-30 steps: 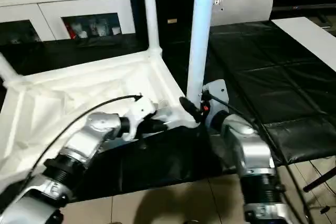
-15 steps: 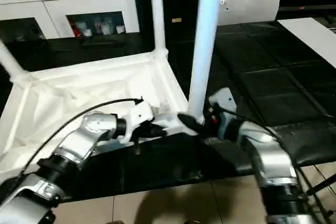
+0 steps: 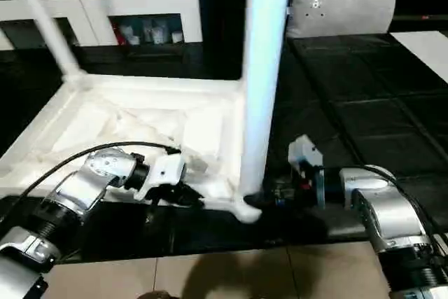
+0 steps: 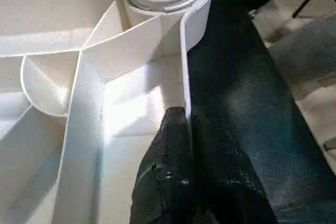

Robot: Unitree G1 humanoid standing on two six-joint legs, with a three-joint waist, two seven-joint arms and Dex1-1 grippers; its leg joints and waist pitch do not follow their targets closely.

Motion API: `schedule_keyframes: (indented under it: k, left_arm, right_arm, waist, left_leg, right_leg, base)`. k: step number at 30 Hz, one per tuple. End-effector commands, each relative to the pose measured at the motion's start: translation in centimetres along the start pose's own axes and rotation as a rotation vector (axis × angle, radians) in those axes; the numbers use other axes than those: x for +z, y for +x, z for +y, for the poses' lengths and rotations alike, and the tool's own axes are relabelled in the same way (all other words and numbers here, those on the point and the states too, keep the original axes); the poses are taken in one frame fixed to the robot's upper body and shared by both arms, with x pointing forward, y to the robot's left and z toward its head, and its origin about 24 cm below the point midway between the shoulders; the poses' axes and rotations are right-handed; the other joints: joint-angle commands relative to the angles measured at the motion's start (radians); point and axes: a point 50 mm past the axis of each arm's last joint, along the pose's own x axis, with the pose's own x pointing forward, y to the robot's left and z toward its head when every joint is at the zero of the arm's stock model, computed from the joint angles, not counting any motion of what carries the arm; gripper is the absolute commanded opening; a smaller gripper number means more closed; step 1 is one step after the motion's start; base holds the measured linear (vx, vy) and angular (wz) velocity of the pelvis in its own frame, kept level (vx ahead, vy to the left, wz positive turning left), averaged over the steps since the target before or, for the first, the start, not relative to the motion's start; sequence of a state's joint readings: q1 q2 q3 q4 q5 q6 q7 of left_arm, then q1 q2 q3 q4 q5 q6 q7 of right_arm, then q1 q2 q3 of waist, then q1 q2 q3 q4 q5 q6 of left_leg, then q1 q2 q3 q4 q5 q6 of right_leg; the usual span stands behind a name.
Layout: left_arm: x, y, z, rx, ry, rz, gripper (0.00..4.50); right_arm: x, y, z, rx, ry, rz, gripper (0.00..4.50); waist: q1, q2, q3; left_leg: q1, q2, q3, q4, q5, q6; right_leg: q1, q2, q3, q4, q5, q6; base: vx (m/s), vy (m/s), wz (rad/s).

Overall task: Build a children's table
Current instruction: Rotate leg to tighten

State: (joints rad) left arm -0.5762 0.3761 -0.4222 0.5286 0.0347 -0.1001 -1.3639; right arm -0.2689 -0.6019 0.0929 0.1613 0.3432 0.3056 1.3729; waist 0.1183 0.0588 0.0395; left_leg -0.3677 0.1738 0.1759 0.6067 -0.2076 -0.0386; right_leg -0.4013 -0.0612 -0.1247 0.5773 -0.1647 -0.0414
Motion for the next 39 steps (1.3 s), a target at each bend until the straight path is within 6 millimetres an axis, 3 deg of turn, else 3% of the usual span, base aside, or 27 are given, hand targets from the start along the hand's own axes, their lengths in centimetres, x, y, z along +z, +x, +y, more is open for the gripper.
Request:
schedule_keyframes:
  k: [1,13,20,23,24,25,26,27,28,29,31,34,36,39]
  left_arm:
    - [0.5,0.0,0.1,-0.051,0.052,0.03,0.0]
    - [0.5,0.1,0.3,-0.076,0.057,0.013,0.0]
    - [0.6,0.2,0.6,0.0,-0.06,-0.05,0.0]
    - [0.9,0.5,0.7,0.034,-0.098,-0.072,0.0]
    - [1.2,0.9,1.0,0.075,-0.125,-0.087,0.0]
    - [1.6,1.5,1.3,0.128,-0.154,-0.095,0.0]
    - [1.6,1.6,1.4,0.134,-0.157,-0.096,0.0]
    - [2.0,2.1,1.7,0.181,-0.176,-0.103,0.0]
    - [2.1,2.3,1.8,0.194,-0.182,-0.105,0.0]
    - [2.6,2.9,2.1,0.233,-0.192,-0.115,0.0]
    - [3.4,3.8,2.6,0.302,-0.195,-0.13,0.0]
    - [4.5,5.1,3.1,0.378,-0.195,-0.15,0.0]
    - [5.0,5.6,3.3,0.417,-0.216,-0.17,0.0]
    - [5.0,5.6,3.3,0.434,-0.22,-0.168,0.0]
  right_arm:
    - [0.4,-0.1,0.1,0.04,-0.009,0.013,3.16]
    - [0.4,0.5,0.4,0.108,0.008,0.009,2.13]
    - [0.4,1.3,0.5,0.028,0.064,-0.062,2.01]
    - [0.3,2.1,0.1,-0.049,0.087,-0.052,2.0]
    - [0.2,3.1,-0.6,-0.148,0.093,-0.05,2.0]
    - [0.3,4.1,-1.5,-0.278,0.122,-0.058,2.0]
    - [0.3,4.2,-1.6,-0.292,0.124,-0.058,2.0]
    - [0.4,5.0,-2.4,-0.396,0.133,-0.053,2.0]
    - [0.4,5.2,-2.6,-0.425,0.135,-0.051,2.0]
    - [0.5,5.7,-3.2,-0.509,0.15,-0.052,2.0]
    - [0.8,6.5,-4.1,-0.652,0.17,-0.067,2.0]
    - [1.3,7.3,-4.7,-0.752,0.209,-0.142,2.0]
    - [1.5,7.6,-4.6,-0.75,0.197,-0.168,2.53]
    - [1.7,7.5,-4.5,-0.743,0.197,-0.192,2.84]
  waist:
    - [-0.001,-0.025,-0.067]
    - [0.008,-0.024,-0.068]
    - [0.009,-0.025,-0.067]
    - [0.0,-0.023,-0.061]
    - [-0.007,-0.022,-0.06]
    - [-0.018,-0.023,-0.058]
    - [-0.025,-0.021,-0.056]
    - [-0.042,-0.025,-0.056]
    - [-0.055,-0.024,-0.055]
    - [-0.061,-0.022,-0.056]
    - [-0.081,-0.023,-0.059]
    - [-0.088,-0.021,-0.061]
    - [-0.081,-0.022,-0.066]
    - [-0.072,-0.025,-0.072]
  left_leg:
    - [0.006,0.063,-0.02,-0.059,-0.073,0.133]
    - [0.006,0.063,-0.02,-0.058,-0.068,0.126]
    - [0.007,0.06,-0.019,-0.059,-0.069,0.118]
    - [0.011,0.057,-0.018,-0.062,-0.099,0.096]
    - [0.012,0.054,-0.019,-0.063,-0.115,0.086]
    - [0.012,0.054,-0.022,-0.065,-0.125,0.069]
    - [0.013,0.052,-0.023,-0.066,-0.136,0.063]
    - [0.008,0.046,-0.026,-0.065,-0.142,0.048]
    - [0.006,0.044,-0.027,-0.066,-0.148,0.043]
    - [0.012,0.044,-0.027,-0.064,-0.153,0.042]
    - [0.01,0.039,-0.026,-0.061,-0.153,0.051]
    - [0.009,0.038,-0.022,-0.058,-0.132,0.071]
    - [0.005,0.038,-0.021,-0.057,-0.102,0.088]
    - [-0.003,0.047,-0.024,-0.058,-0.045,0.12]
  right_leg:
    - [0.059,-0.098,0.06,-0.076,-0.338,-0.08]
    - [0.06,-0.098,0.059,-0.076,-0.333,-0.077]
    - [0.06,-0.097,0.058,-0.079,-0.355,-0.071]
    - [0.057,-0.096,0.054,-0.09,-0.426,-0.055]
    - [0.056,-0.096,0.052,-0.095,-0.455,-0.047]
    - [0.055,-0.094,0.05,-0.095,-0.468,-0.046]
    - [0.052,-0.095,0.047,-0.102,-0.487,-0.042]
    - [0.062,-0.096,0.041,-0.104,-0.512,-0.026]
    - [0.062,-0.094,0.038,-0.108,-0.525,-0.015]
    - [0.057,-0.094,0.039,-0.111,-0.529,-0.015]
    - [0.06,-0.094,0.041,-0.113,-0.508,-0.023]
    - [0.057,-0.094,0.046,-0.111,-0.485,-0.032]
    - [0.062,-0.092,0.049,-0.104,-0.441,-0.035]
    - [0.065,-0.093,0.056,-0.084,-0.314,-0.068]
  base:
    - [0.0,0.0,0.0]
    - [0.0,0.0,0.0]
    - [0.0,0.0,0.0]
    - [0.0,0.0,0.0]
    - [0.0,0.0,0.0]
    - [0.0,0.0,0.0]
    - [0.0,0.0,0.0]
    - [0.0,0.0,0.0]
    - [0.0,0.0,0.0]
    - [0.0,0.0,0.0]
    - [0.0,0.0,0.0]
    - [0.0,0.0,0.0]
    - [0.0,0.0,0.0]
    - [0.0,0.0,0.0]
